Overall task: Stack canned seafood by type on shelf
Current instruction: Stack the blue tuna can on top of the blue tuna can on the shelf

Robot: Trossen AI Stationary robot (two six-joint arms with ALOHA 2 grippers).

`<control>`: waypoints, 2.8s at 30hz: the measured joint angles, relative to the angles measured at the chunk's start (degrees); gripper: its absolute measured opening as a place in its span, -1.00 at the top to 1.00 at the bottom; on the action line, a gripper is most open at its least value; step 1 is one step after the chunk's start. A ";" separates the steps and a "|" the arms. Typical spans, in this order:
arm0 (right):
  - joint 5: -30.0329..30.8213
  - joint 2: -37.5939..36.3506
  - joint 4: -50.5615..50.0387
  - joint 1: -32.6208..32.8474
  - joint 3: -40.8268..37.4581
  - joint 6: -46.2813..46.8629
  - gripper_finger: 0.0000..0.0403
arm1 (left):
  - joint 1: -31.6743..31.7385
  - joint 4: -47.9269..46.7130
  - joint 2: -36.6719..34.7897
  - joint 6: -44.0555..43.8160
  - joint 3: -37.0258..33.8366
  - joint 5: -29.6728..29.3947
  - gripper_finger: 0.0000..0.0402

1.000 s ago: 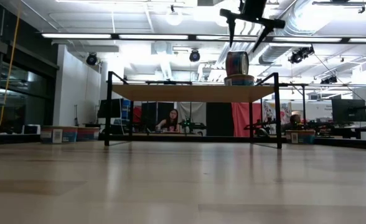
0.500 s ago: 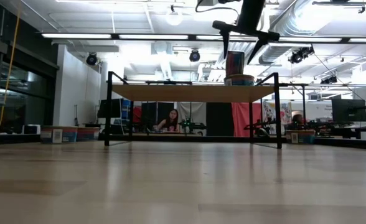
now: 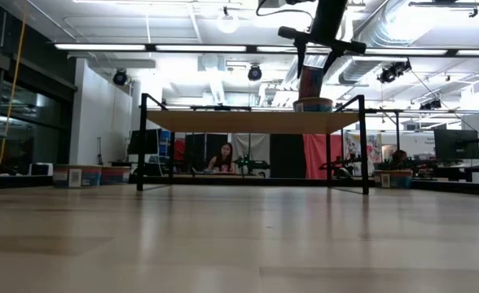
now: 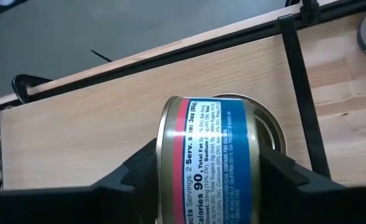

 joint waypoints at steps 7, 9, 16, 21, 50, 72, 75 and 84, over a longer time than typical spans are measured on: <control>1.29 -3.38 -2.52 0.00 2.45 -5.35 0.15 | 0.02 -2.58 -0.02 -0.07 0.00 0.01 1.00; 1.37 -4.90 -3.83 0.00 2.45 -7.72 0.15 | 0.02 -3.39 0.00 -0.07 0.00 0.23 1.00; 5.35 -10.34 -7.47 1.64 0.03 -10.51 0.15 | 0.00 -4.53 -0.01 -1.53 0.00 0.74 1.00; 0.74 -14.69 8.37 2.06 -13.33 -12.78 0.15 | 0.02 -4.47 -0.01 -2.57 0.00 0.74 1.00; -15.65 -30.37 55.64 -6.80 -49.11 -3.25 -0.11 | 0.00 0.77 -0.02 -13.46 0.00 -2.25 1.00; -12.58 -29.93 53.13 -7.17 -49.11 2.44 -0.19 | 0.01 0.17 -0.02 -13.44 0.00 -2.20 1.00; -12.60 -29.93 53.00 -7.17 -49.11 2.80 -0.19 | 0.02 0.19 -0.02 -12.25 0.00 -1.82 1.00; -12.57 -29.95 53.29 -7.15 -49.11 -0.47 -0.19 | 0.02 0.25 -0.02 -10.80 0.00 -1.36 1.00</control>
